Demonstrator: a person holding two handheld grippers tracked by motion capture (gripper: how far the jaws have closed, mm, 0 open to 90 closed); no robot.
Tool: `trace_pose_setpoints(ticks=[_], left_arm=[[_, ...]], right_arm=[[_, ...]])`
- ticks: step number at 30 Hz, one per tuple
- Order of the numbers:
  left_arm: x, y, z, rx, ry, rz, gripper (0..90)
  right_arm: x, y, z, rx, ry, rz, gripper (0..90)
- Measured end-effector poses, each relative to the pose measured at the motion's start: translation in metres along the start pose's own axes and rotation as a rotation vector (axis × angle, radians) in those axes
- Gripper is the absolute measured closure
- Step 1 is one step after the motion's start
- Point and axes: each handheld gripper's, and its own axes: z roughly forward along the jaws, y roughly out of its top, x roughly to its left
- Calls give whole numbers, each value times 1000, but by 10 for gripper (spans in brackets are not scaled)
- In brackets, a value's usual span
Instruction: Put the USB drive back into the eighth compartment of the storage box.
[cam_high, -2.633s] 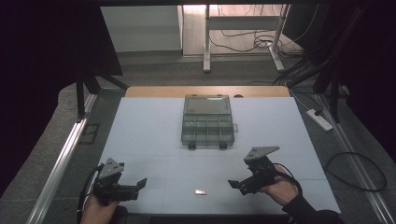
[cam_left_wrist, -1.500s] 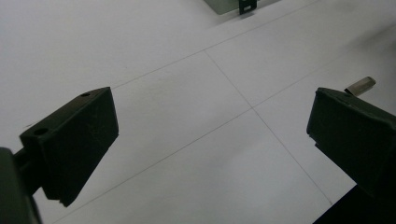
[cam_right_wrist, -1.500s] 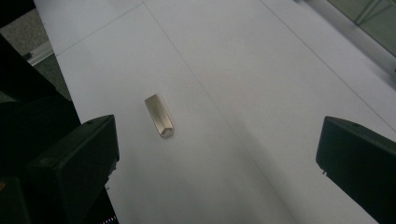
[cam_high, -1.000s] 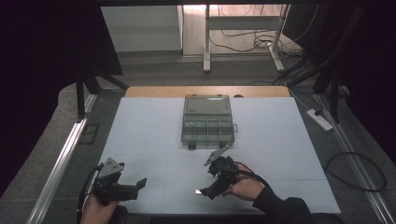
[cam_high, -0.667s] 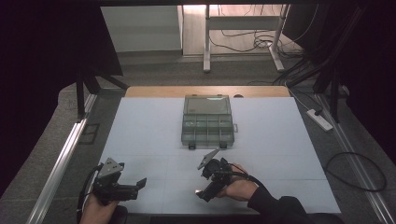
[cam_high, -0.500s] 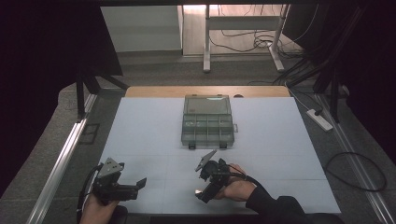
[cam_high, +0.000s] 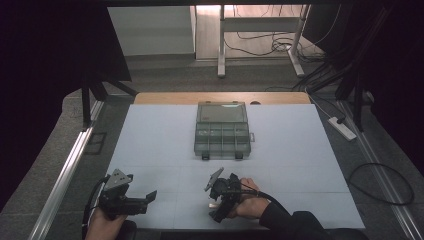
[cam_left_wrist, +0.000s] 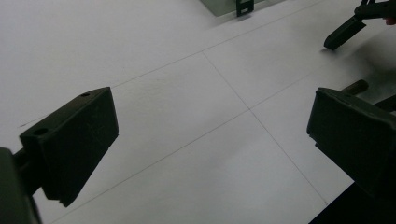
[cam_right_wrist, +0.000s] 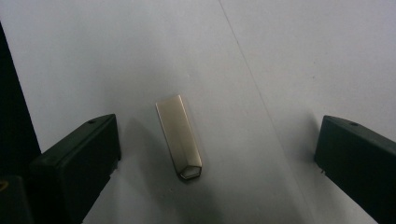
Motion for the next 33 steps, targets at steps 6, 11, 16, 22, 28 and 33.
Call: trace_pose_setpoints(ticks=[6, 11, 16, 22, 28, 33], left_arm=[[0, 0, 0, 1, 0, 2, 19], [0, 0, 0, 1, 0, 2, 20], [0, 0, 0, 0, 0, 2, 20], [0, 0, 0, -1, -1, 3, 20], [0, 0, 0, -4, -3, 2, 20], [0, 0, 0, -3, -4, 5, 20]], right_arm=[[1, -1, -5, -13, 6, -5, 150], [4, -2, -12, -27, 28, -40, 482], [4, -2, -15, -30, 62, -73, 789], [1, -2, -16, -28, 79, -58, 790], [-4, -3, -20, -59, 106, -23, 790], [-10, -3, -26, -95, 99, -11, 790]])
